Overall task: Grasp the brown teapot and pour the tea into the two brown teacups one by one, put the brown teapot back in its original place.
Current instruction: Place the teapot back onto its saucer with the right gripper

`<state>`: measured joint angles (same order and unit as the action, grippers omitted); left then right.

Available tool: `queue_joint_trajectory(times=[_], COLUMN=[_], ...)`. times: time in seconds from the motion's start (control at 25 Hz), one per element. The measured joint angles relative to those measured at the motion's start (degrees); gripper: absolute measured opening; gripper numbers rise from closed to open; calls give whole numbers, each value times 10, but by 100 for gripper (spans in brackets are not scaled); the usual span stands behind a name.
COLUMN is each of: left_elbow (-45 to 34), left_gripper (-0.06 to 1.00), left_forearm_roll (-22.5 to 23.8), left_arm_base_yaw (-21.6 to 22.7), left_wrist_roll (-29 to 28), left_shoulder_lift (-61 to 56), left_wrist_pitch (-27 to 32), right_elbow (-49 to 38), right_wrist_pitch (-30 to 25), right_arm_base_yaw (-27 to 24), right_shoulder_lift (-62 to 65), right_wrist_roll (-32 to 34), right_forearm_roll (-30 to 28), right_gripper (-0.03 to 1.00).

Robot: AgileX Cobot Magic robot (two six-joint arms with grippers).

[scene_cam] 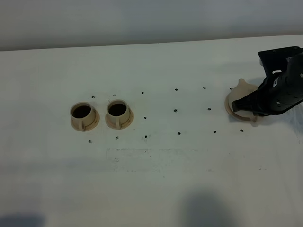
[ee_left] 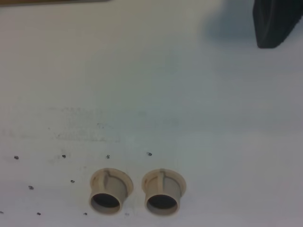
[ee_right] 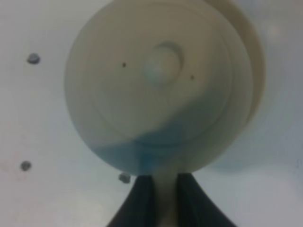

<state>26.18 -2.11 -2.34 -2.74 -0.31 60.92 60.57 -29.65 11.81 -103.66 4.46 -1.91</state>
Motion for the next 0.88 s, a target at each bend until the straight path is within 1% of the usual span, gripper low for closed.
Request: queue_joint_trajectory(times=[0.28,0.4,0.48,0.56,0.68,0.72,0.8,0.88], left_elbow=[0,0,0,0,0,0,0,0], left_gripper=[33,33,33,33,33,33,33,33], left_forearm_roll=[0,0,0,0,0,0,0,0], left_arm_base_yaw=[0,0,0,0,0,0,0,0], left_wrist_roll=[0,0,0,0,0,0,0,0], left_shoulder_lift=[0,0,0,0,0,0,0,0], left_wrist_pitch=[0,0,0,0,0,0,0,0], right_elbow=[0,0,0,0,0,0,0,0], right_wrist_pitch=[7,7,8,8,8,8,5,-6], right_arm_base_yaw=[0,0,0,0,0,0,0,0], right_shoulder_lift=[-8,-8,-8,-8,-8,-8,-8,0], right_wrist_roll=[6,12,17,23,27,29,32,34], right_forearm_roll=[-1,-1,-1,-1,-1,-1,-1,-1], right_gripper=[10,13,19,30,49,54,60,62])
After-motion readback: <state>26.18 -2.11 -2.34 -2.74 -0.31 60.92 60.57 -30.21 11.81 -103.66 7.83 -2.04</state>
